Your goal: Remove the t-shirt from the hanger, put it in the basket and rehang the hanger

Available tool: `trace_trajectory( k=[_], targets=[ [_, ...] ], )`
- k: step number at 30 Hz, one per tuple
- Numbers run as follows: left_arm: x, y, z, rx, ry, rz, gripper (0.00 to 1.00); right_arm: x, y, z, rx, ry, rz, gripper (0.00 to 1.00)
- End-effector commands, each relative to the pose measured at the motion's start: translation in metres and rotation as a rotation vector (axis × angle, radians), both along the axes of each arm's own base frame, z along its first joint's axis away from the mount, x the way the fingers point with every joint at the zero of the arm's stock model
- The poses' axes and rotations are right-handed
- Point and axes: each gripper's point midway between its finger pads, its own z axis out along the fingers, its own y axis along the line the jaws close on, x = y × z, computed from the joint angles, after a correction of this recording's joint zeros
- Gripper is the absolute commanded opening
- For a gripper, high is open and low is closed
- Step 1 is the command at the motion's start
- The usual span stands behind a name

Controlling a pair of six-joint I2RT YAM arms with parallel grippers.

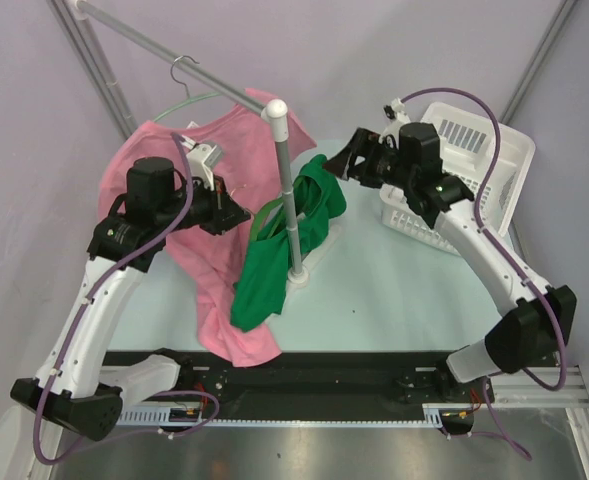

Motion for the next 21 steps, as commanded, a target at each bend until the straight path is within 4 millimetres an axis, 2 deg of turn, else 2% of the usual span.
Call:
trace_trajectory(
  k=[1,3,5,7,10,14,16,19,20,21],
  targets=[
    [-0.003,-0.006,0.029,0.007,-0.045,-0.063,0.00,-0.028,-0.024,0.028,-0.037,-0.216,0.114,0.93],
    [-0.003,-0.006,0.039,0.012,-0.061,-0.075,0.01,-0.026,-0.041,0.033,-0.056,-0.274,0.090,0.95],
    [-0.003,-0.009,0.042,0.016,-0.063,-0.099,0.00,-0.019,-0.054,0.030,-0.071,-0.312,0.121,0.90],
    [-0.005,-0.010,0.044,0.014,-0.070,-0.115,0.00,-0.013,-0.055,0.020,-0.108,-0.334,0.160,0.82],
    [-0.006,-0.011,0.047,0.012,-0.077,-0.128,0.00,-0.010,-0.050,0.007,-0.149,-0.381,0.239,0.77],
    [-0.007,-0.012,0.047,0.011,-0.074,-0.140,0.00,0.002,-0.047,-0.014,-0.230,-0.449,0.266,0.81],
    [-0.008,-0.012,0.046,0.012,-0.070,-0.146,0.00,0.008,-0.042,-0.013,-0.244,-0.487,0.274,0.84],
    [-0.008,-0.011,0.047,0.015,-0.076,-0.139,0.00,0.022,-0.035,-0.024,-0.266,-0.495,0.275,0.86],
    [-0.008,-0.011,0.047,0.016,-0.073,-0.139,0.00,0.027,-0.030,-0.036,-0.273,-0.477,0.291,0.86],
    [-0.008,-0.011,0.047,0.014,-0.072,-0.141,0.00,0.029,-0.023,-0.035,-0.272,-0.485,0.302,0.86]
  ],
)
